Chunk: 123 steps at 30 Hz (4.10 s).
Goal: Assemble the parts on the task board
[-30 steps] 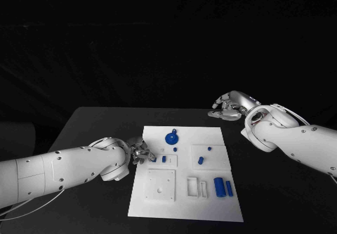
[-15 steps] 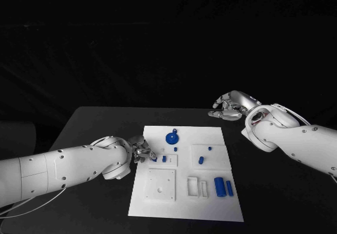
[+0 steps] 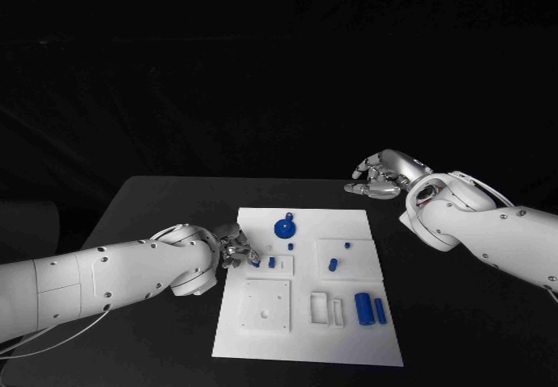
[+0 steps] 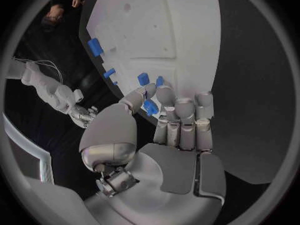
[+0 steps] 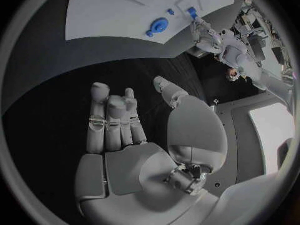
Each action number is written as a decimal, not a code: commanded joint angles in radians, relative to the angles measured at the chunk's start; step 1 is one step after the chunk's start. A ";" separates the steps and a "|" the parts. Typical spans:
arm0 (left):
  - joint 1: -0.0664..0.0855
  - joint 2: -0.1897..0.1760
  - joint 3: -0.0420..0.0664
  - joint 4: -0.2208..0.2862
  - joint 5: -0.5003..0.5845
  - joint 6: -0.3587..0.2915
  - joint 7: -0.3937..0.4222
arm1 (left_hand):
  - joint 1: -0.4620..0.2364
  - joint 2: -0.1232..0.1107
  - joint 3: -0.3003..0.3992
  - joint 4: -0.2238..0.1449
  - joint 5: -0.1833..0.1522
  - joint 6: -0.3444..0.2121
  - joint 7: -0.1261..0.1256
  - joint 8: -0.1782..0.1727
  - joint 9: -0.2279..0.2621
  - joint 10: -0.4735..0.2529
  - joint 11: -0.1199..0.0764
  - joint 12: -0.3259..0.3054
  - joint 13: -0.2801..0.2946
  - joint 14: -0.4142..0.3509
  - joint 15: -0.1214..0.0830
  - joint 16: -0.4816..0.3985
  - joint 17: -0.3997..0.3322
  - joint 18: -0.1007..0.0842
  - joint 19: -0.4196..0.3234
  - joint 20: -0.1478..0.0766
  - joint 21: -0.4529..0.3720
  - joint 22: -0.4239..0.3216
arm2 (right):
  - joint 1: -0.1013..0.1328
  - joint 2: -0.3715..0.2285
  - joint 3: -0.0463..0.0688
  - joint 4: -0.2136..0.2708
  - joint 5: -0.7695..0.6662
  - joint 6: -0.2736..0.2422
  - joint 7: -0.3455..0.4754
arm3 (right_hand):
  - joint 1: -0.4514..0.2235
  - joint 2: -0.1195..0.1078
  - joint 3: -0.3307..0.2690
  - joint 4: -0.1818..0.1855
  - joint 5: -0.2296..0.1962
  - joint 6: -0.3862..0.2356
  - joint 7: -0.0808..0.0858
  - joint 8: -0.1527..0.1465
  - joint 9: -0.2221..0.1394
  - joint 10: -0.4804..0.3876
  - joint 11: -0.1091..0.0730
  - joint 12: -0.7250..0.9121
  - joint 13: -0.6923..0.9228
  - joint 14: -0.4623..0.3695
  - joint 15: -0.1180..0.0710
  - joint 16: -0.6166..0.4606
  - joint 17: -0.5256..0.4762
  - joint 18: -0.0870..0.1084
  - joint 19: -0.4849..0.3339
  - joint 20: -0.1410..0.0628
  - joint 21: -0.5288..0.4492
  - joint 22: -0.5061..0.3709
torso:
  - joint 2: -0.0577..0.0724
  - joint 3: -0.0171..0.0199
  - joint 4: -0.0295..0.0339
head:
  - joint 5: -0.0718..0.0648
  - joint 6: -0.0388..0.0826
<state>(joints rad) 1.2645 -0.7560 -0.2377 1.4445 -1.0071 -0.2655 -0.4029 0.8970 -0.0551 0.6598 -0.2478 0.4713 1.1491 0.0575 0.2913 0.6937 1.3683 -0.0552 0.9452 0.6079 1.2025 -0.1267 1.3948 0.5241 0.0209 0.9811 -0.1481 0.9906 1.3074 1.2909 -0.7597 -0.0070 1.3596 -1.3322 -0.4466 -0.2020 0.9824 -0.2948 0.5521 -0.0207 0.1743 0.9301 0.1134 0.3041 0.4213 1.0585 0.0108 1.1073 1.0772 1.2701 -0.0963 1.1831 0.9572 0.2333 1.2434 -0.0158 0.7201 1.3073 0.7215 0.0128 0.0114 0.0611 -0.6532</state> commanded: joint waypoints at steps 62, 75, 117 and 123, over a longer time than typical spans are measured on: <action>-0.008 -0.017 -0.002 0.027 0.061 -0.007 0.057 | 0.025 -0.067 0.013 0.063 -0.326 0.053 -0.058 0.068 0.118 0.011 -0.050 0.019 -0.070 0.020 -0.068 -0.019 -0.048 0.020 -0.020 -0.118 0.002 0.008 | 0.000 -0.004 0.000 0.002 -0.005 0.003 0.008 | 0.008 0.000 0.001 0.009 0.006 0.000 0.008 -0.002 -0.001 -0.008 -0.002 0.005 -0.003 0.006 -0.004 -0.005 0.002 0.028 0.002 -0.008 -0.007 0.015 | 0.000 -0.0011 -0.0001 | 0.008 0.014; 0.033 -0.083 0.068 0.036 0.149 -0.091 0.131 | 0.075 -0.205 0.017 0.132 -0.407 -0.102 0.004 -0.044 0.056 -0.058 0.005 -0.099 -0.121 -0.046 -0.023 -0.128 -0.103 -0.006 -0.081 -0.092 -0.073 -0.013 | -0.001 -0.003 0.000 -0.003 -0.005 0.002 0.009 | 0.008 0.000 0.000 0.009 0.006 0.000 0.009 -0.002 -0.002 -0.008 -0.002 0.006 -0.004 0.006 -0.004 -0.005 0.002 0.028 0.002 -0.008 -0.007 0.015 | -0.001 -0.0007 0.0012 | 0.008 0.031; 0.127 0.019 0.072 -0.334 0.011 0.224 0.054 | 0.105 -0.195 -0.025 0.192 -0.414 -0.168 0.047 -0.075 0.002 -0.135 0.050 -0.286 -0.181 -0.131 0.056 -0.289 -0.151 -0.015 -0.167 -0.020 -0.195 -0.026 | -0.003 0.007 0.000 -0.019 -0.002 0.000 0.016 | 0.009 0.001 -0.001 0.011 0.006 -0.002 0.009 -0.003 -0.002 -0.008 -0.002 0.007 -0.005 0.007 -0.004 -0.006 0.003 0.028 0.002 -0.008 -0.008 0.015 | 0.000 -0.0033 0.0015 | 0.135 0.058; 0.117 0.035 0.063 -0.357 -0.004 0.234 0.053 | 0.081 -0.209 -0.039 0.215 -0.422 -0.173 0.049 -0.077 -0.004 -0.135 0.052 -0.292 -0.179 -0.133 0.059 -0.292 -0.148 -0.014 -0.168 -0.018 -0.198 -0.023 | -0.003 0.008 0.000 -0.018 -0.002 0.001 0.016 | 0.009 0.001 -0.001 0.011 0.006 -0.002 0.009 -0.003 -0.002 -0.008 -0.002 0.007 -0.005 0.007 -0.004 -0.006 0.003 0.028 0.003 -0.008 -0.008 0.015 | 0.000 -0.0028 0.0020 | 0.149 0.051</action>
<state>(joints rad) 1.3827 -0.7253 -0.1749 1.0918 -0.9864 -0.0650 -0.3477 0.9862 -0.2654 0.6193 -0.0392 0.0530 0.9821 0.1084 0.2199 0.6908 1.2342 -0.0070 0.6574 0.4274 1.0702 -0.0766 1.1073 0.3745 0.0076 0.8201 -0.0984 0.7973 1.2835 1.2882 -0.7523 -0.0070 1.3406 -1.3309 -0.4471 -0.1956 0.9824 -0.2948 0.5521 -0.0152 0.1743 0.9281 0.1158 0.3041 0.4206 1.0565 0.0087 1.1073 1.0730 1.2714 -0.0975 1.1831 0.9584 0.2335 1.2451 -0.0141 0.7162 1.3074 0.7216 0.0097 0.0132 0.2054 -0.5995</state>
